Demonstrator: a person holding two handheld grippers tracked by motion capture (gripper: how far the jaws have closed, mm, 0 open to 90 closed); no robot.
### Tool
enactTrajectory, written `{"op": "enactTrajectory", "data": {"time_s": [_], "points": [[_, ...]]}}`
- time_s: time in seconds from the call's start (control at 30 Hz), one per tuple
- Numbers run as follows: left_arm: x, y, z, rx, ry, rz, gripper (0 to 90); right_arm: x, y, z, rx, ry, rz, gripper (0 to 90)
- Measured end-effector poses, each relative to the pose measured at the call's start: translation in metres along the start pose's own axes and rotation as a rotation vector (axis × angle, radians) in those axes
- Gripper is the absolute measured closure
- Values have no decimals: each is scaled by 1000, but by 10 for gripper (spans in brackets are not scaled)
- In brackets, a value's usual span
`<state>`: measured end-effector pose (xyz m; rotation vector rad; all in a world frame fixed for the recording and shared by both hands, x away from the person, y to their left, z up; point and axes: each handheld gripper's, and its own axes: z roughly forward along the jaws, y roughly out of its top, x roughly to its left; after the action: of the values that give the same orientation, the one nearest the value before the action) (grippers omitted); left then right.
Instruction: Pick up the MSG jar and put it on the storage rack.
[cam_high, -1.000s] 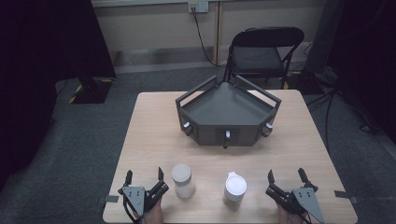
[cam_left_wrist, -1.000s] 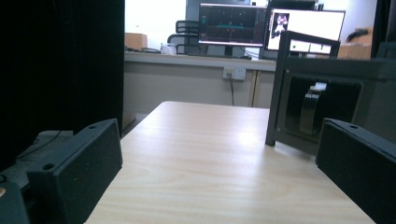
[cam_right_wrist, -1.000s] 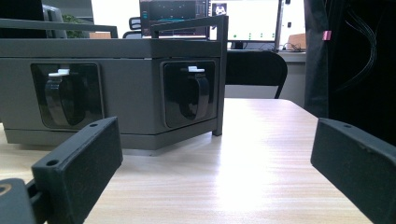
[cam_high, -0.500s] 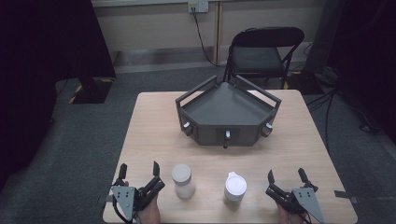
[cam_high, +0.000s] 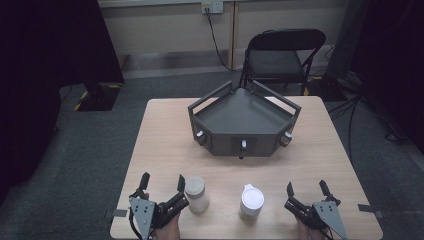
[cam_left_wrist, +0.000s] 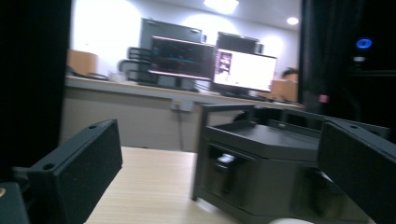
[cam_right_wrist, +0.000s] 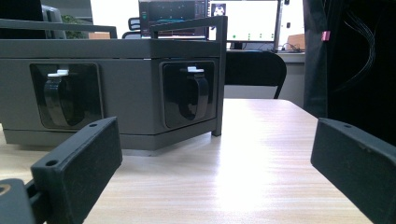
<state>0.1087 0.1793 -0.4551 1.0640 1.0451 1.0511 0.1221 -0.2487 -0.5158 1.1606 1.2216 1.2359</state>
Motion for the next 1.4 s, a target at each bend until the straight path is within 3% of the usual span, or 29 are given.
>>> {"op": "enactTrajectory", "data": {"time_s": [0.23, 0.4, 0.77, 0.93, 1.23, 1.4], "points": [[-19, -5, 6, 82, -40, 43, 0, 0, 0, 0, -1, -2, 2, 5], [-26, -12, 5, 97, -48, 64, 7, 1, 0, 0, -1, -4, 2, 5], [-28, -27, 4, 178, -87, 96, 120, 2, 0, 0, -1, -10, 2, 6], [-27, -29, 9, 222, -88, 87, 177, 2, 0, 0, -1, -11, 2, 6], [-26, -34, 7, 217, -94, 80, 317, 2, 0, 0, -1, -12, 2, 6], [-21, -32, 7, 222, -105, 69, 334, 2, 0, 0, -1, -12, 1, 6]]}}
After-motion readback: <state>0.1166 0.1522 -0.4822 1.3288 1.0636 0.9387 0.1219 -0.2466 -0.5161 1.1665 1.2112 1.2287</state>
